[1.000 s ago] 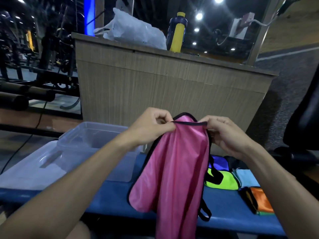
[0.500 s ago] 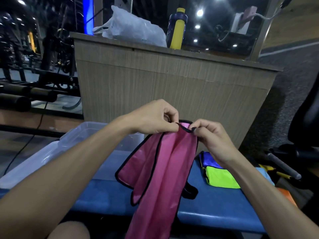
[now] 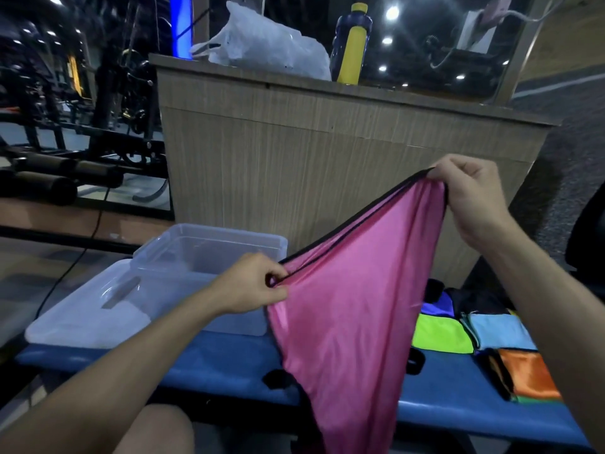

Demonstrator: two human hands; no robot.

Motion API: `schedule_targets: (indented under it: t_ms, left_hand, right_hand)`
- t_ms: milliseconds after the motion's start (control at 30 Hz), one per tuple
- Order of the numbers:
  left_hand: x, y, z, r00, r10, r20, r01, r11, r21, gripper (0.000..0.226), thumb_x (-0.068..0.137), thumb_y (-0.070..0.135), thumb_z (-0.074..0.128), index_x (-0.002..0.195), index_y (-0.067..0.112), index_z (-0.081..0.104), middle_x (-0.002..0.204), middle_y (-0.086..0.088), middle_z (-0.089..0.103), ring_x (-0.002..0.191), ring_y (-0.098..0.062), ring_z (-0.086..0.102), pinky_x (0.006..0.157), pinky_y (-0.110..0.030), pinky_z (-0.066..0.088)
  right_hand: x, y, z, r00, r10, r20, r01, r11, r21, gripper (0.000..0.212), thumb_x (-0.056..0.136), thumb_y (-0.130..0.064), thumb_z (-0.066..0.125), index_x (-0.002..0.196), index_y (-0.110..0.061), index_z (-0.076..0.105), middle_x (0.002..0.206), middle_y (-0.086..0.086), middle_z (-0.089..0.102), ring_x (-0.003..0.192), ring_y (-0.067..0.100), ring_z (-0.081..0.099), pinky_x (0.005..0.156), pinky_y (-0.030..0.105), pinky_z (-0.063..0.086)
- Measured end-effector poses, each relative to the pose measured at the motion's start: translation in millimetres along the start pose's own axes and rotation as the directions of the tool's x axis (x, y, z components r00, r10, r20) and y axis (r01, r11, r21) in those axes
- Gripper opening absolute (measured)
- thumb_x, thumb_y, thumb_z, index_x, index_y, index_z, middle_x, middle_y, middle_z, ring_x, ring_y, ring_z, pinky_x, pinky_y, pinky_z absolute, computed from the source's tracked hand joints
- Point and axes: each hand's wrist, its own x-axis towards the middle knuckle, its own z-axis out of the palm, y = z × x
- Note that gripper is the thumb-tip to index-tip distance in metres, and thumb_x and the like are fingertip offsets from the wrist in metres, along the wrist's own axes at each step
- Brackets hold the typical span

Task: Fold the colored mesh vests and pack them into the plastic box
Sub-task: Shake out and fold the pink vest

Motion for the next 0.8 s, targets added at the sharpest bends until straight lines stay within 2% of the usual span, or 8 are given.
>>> schedule_targets:
  t_ms: [100,233,300,400,500,600,633,800]
  left_hand:
    - [-11.1,-24.1,-1.2,0.999,-0.024,-0.047,0.025,0.999,0.032,0.037,0.086,0.049,0.06,0.075,0.014,0.069,0.063,0.0,0.057,0.058,-0.008,0.046,0.061,-0.027,0.041]
    - [-8.5,-22.9,-26.0,0.998,0.02,-0.064,-0.02,1.0,-0.002,0.02,0.092,0.039,0.072,0.088,0.02,0.079,0.074,0.008,0.07,0.067,-0.007,0.06,0.063,-0.02,0.043]
    - [-6.3,-14.3,-43.5,0.998,0.019,-0.065,-0.027,0.992,-0.12,0.021,0.087,0.039,0.074,0.087,0.019,0.08,0.076,0.004,0.072,0.067,-0.003,0.059,0.064,-0.02,0.045]
    - [-4.7,-2.1,-69.3,0.996,-0.033,-0.086,-0.003,0.919,-0.395,0.016,0.078,0.03,0.079,0.085,0.016,0.082,0.085,-0.003,0.077,0.076,-0.007,0.066,0.071,-0.02,0.053]
    - [-0.3,-2.5,-85.5,0.994,-0.083,-0.075,0.035,0.868,-0.495,0.018,0.078,0.034,0.077,0.085,0.018,0.082,0.089,-0.005,0.078,0.08,-0.009,0.068,0.076,-0.018,0.053]
    - [4.5,-5.3,-93.6,0.998,-0.054,-0.028,0.038,0.914,-0.403,0.017,0.093,0.026,0.066,0.09,0.017,0.08,0.089,0.002,0.076,0.082,-0.004,0.064,0.079,-0.02,0.05]
    - [6.7,-6.8,-95.1,0.999,-0.04,-0.028,0.028,0.941,-0.338,0.02,0.096,0.027,0.063,0.087,0.018,0.079,0.084,0.005,0.072,0.079,-0.004,0.06,0.078,-0.022,0.048]
    - [14.5,-16.7,-97.9,0.997,-0.016,-0.07,0.013,0.999,-0.044,0.056,0.094,0.062,0.05,0.078,0.01,0.062,0.068,-0.001,0.05,0.067,-0.009,0.045,0.069,-0.033,0.039]
  right_hand:
    - [-0.6,15.4,-20.2,0.996,0.035,-0.08,-0.031,0.999,0.043,0.023,0.08,-0.013,0.06,0.058,-0.018,0.062,0.056,-0.006,0.045,0.054,0.008,0.036,0.051,0.029,0.024]
    - [-16.0,45.4,-37.8,0.99,0.126,-0.071,-0.115,0.983,0.142,0.028,0.085,-0.008,0.062,0.059,-0.017,0.068,0.059,-0.005,0.051,0.058,0.008,0.041,0.052,0.024,0.028]
    - [-27.2,61.0,-48.2,0.974,0.216,-0.065,-0.196,0.953,0.229,0.033,0.089,-0.003,0.062,0.061,-0.016,0.073,0.061,-0.005,0.056,0.059,0.008,0.045,0.052,0.02,0.033]
    - [-46.9,79.1,-64.1,0.941,0.338,-0.027,-0.316,0.903,0.292,0.018,0.079,-0.018,0.072,0.062,-0.015,0.074,0.06,-0.002,0.057,0.059,0.013,0.047,0.051,0.024,0.037]
    - [-67.2,89.1,-74.7,0.904,0.418,0.086,-0.422,0.846,0.325,0.026,0.079,-0.02,0.076,0.056,-0.011,0.068,0.057,-0.001,0.053,0.054,0.011,0.048,0.05,0.024,0.042]
    - [-82.4,85.9,-78.8,0.881,0.43,0.199,-0.47,0.844,0.259,0.047,0.042,-0.042,0.1,0.058,-0.009,0.069,0.063,0.0,0.058,0.054,0.011,0.056,0.048,0.024,0.048]
    - [-85.2,83.9,-80.4,0.881,0.423,0.212,-0.466,0.854,0.232,0.047,0.041,-0.039,0.101,0.059,-0.008,0.072,0.066,0.001,0.061,0.056,0.01,0.06,0.049,0.022,0.05]
    - [-88.0,70.0,-77.7,0.876,0.363,0.317,-0.394,0.919,0.037,0.014,0.074,-0.003,0.076,0.065,0.005,0.072,0.084,0.012,0.073,0.063,0.014,0.065,0.05,0.017,0.049]
